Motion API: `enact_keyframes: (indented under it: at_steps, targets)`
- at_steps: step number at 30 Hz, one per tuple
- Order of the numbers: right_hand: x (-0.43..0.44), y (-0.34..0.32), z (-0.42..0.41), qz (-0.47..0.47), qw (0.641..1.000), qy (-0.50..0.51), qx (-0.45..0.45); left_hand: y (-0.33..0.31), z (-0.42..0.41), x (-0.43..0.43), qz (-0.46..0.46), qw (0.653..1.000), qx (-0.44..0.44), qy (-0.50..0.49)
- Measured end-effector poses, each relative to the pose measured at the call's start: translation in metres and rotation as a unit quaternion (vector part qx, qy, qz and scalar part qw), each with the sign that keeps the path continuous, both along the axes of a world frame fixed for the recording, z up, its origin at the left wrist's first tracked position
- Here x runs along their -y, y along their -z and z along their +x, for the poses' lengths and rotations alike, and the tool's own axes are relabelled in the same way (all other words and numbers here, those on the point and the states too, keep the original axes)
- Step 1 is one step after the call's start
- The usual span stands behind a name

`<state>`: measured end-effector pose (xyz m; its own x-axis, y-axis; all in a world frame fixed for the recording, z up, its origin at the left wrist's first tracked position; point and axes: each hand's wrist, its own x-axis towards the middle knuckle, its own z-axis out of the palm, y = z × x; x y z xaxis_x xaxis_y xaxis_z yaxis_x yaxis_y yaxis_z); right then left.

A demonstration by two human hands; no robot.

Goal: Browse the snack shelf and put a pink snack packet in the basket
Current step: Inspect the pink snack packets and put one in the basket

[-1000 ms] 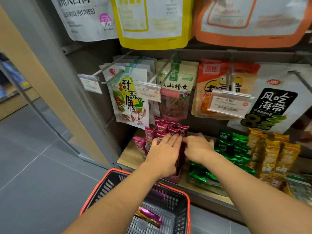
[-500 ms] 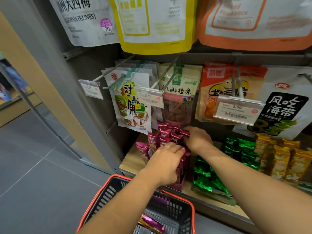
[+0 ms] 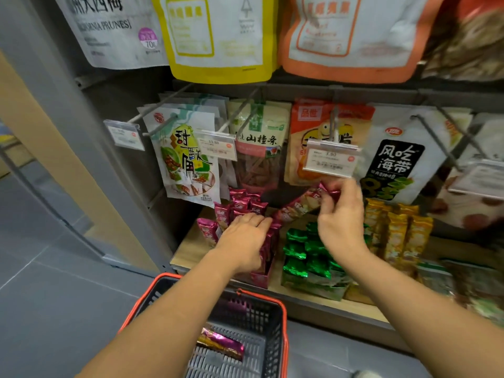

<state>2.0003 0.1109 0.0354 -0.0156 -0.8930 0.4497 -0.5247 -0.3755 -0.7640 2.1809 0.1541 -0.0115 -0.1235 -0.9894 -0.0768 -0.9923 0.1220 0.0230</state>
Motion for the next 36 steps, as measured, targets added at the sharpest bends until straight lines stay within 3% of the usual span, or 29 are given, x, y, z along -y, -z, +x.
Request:
enact_keyframes:
  at_steps: [4, 8, 10, 13, 17, 19, 23, 29, 33, 36]
  targets:
    - [-0.037, -0.025, -0.033, -0.060, 0.996, 0.026, 0.068, -0.011, 0.002, -0.008, 0.013, 0.998, -0.067, -0.007]
    - [-0.073, -0.043, -0.063, -0.088, 0.985, 0.035, 0.143, -0.056, 0.003, -0.023, 0.016, 0.975, -0.207, -0.079]
    - [-0.083, -0.052, -0.071, -0.059, 0.984, 0.001, 0.166, -0.087, 0.002, -0.036, 0.026, 0.942, -0.319, -0.102]
    - [-0.095, -0.063, -0.073, 0.039, 0.969, -0.111, 0.215, -0.126, -0.021, -0.068, 0.095, 0.866, -0.488, -0.061]
    - [-0.109, -0.075, -0.060, 0.202, 0.888, -0.259, 0.322, -0.128, -0.066, -0.113, 0.170, 0.792, -0.586, -0.012]
    - [-0.110, -0.078, -0.054, 0.232, 0.872, -0.306, 0.302, -0.117, -0.077, -0.124, 0.153, 0.749, -0.644, -0.039]
    - [-0.106, -0.065, -0.040, 0.315, 0.860, -0.367, 0.161, -0.106, -0.076, -0.125, 0.059, 0.716, -0.691, -0.081]
    - [-0.090, -0.051, -0.025, 0.332, 0.838, -0.432, 0.033, -0.111, -0.057, -0.111, -0.015, 0.717, -0.680, -0.150]
    - [-0.086, -0.058, -0.022, 0.359, 0.795, -0.488, -0.011, -0.121, -0.031, -0.106, -0.019, 0.625, -0.760, -0.176]
    - [-0.081, -0.065, -0.024, 0.370, 0.767, -0.524, -0.005, -0.123, -0.012, -0.110, -0.030, 0.604, -0.779, -0.168]
